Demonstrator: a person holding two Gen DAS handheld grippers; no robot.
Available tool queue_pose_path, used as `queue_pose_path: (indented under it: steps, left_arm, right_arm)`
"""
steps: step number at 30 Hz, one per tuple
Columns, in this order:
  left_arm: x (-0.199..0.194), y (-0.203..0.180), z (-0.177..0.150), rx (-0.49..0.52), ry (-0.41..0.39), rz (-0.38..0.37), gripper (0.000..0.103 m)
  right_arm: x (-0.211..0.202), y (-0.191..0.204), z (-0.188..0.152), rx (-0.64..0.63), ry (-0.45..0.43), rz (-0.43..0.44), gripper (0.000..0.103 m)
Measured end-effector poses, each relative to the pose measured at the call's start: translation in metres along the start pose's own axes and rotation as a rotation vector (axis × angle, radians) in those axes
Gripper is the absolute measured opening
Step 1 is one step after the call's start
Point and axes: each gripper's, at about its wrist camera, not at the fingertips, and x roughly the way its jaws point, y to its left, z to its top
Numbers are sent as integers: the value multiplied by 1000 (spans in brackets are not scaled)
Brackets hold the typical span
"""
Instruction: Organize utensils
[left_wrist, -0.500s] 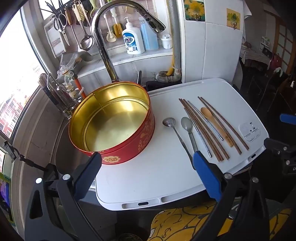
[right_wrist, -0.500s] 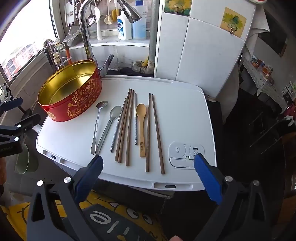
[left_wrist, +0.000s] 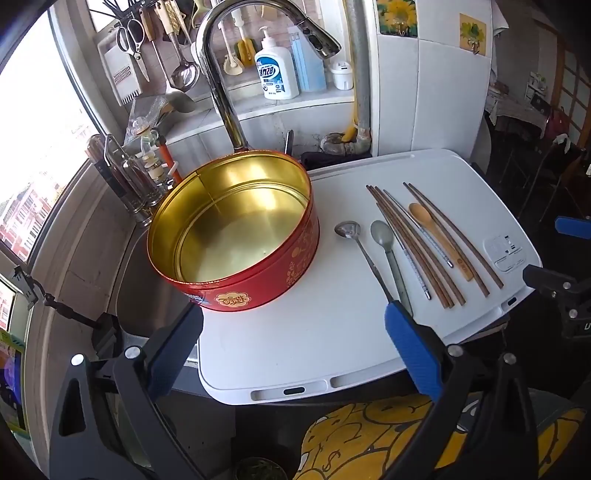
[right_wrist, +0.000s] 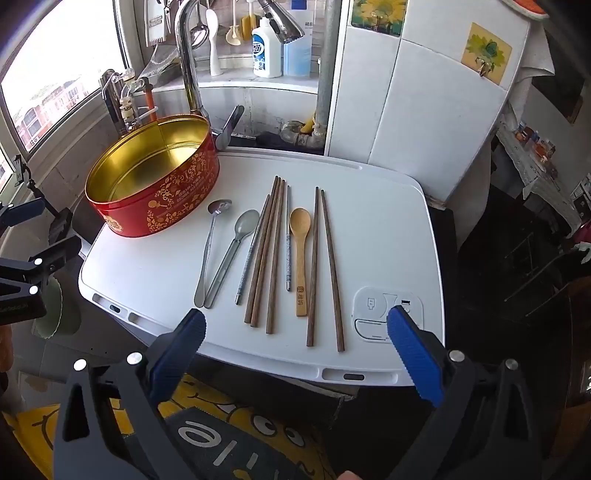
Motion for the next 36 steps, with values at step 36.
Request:
queue_pose_path:
  steps: [36]
  left_arm:
    - [18, 8, -2, -34, 68, 32, 96]
  right_arm:
    - [26, 16, 13, -55, 36, 35, 99]
